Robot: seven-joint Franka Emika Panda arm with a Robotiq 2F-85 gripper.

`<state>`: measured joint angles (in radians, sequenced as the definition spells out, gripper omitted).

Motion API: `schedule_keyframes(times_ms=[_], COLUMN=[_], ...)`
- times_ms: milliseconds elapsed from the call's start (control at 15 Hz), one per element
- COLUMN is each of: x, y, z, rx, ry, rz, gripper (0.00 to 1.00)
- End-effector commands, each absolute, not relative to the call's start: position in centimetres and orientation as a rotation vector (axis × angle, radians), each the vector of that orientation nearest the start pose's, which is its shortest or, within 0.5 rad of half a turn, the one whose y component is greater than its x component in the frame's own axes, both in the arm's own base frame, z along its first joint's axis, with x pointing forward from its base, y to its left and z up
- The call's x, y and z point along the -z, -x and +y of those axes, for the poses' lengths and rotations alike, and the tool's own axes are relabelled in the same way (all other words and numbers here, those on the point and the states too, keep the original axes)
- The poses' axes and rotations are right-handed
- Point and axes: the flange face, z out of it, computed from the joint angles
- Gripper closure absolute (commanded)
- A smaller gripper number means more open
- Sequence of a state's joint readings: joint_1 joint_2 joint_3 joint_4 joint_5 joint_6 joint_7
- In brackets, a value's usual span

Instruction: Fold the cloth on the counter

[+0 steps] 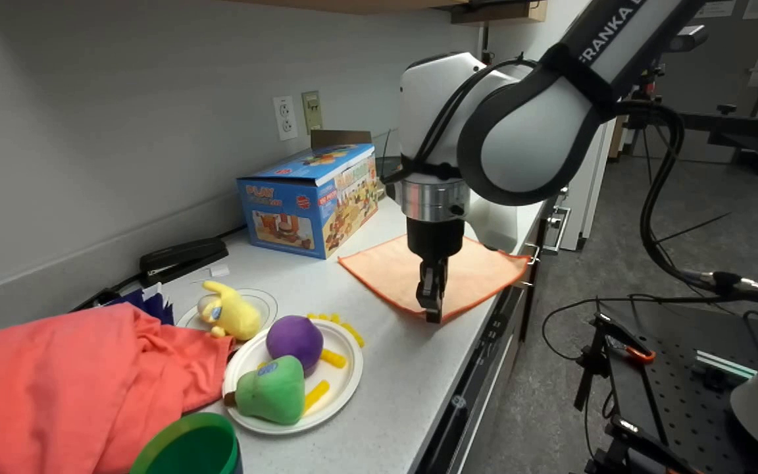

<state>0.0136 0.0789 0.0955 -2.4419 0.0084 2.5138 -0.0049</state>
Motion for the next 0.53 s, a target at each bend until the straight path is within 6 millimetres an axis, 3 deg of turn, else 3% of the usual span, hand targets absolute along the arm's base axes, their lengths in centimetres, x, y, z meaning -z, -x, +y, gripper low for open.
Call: schedule_keyframes(times_ms=[0, 467], x=[-29.8, -30.7], y=[-47.4, -47.1], z=[4.6, -0.2], rx=[0.001, 0.018], ry=[3.099, 3.368], rz=[-0.203, 0.022], gripper=[0.99, 0.99])
